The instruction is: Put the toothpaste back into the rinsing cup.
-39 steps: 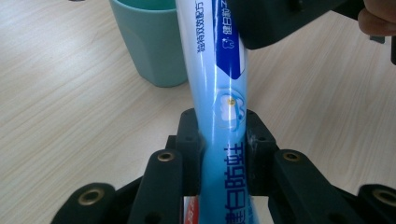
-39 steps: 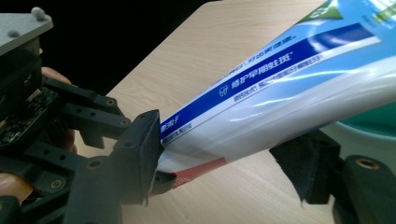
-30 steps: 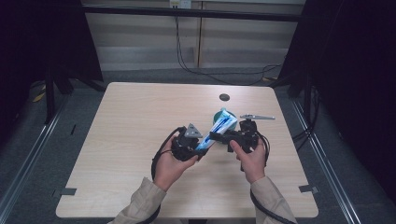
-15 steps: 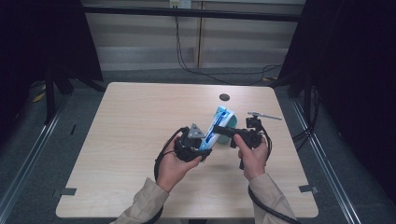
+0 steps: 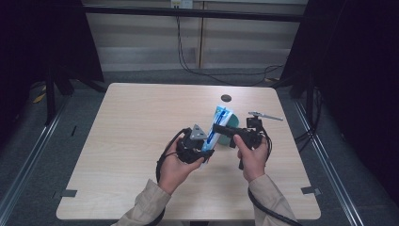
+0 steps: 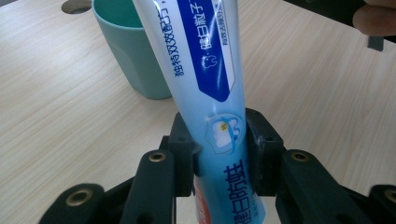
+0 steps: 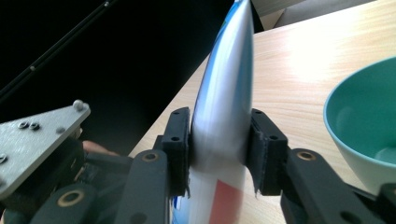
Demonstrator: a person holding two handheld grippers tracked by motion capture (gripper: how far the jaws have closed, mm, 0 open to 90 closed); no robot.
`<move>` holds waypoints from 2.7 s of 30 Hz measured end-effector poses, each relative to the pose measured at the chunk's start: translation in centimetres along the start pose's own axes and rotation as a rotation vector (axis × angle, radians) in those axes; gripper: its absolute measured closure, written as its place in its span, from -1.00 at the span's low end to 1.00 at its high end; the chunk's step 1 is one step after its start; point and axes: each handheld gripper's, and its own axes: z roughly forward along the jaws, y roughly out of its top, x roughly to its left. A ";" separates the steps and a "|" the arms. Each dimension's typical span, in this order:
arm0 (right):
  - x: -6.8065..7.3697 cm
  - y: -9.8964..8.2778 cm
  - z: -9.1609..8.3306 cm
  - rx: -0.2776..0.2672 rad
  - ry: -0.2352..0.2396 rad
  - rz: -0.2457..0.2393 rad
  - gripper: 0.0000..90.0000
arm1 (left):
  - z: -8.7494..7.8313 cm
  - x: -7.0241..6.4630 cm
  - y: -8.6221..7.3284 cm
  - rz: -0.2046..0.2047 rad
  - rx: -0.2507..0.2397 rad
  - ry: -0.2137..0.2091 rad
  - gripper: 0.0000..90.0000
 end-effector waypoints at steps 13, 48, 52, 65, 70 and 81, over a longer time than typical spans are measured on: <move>0.0 0.5 -1.3 -0.041 -0.001 -0.024 0.65 | 0.8 0.4 -0.1 -0.019 -0.049 -0.060 -0.03; -0.8 2.4 -4.7 -0.115 -0.142 -0.233 0.64 | 2.7 3.2 -7.1 -0.031 0.065 -0.093 -0.61; -0.8 2.6 -4.7 -0.117 -0.145 -0.239 0.64 | 2.8 3.3 -7.3 -0.038 0.068 -0.093 -0.61; -0.8 3.2 -4.7 -0.125 -0.149 -0.243 0.64 | 3.1 3.6 -8.4 0.015 0.092 -0.066 -0.61; -0.7 3.6 -4.9 -0.134 -0.151 -0.241 0.64 | 3.0 3.6 -8.7 0.023 0.087 -0.064 -0.63; -0.3 4.6 -4.9 -0.144 -0.156 -0.250 0.64 | 3.1 3.2 -9.3 0.064 0.064 -0.042 -0.67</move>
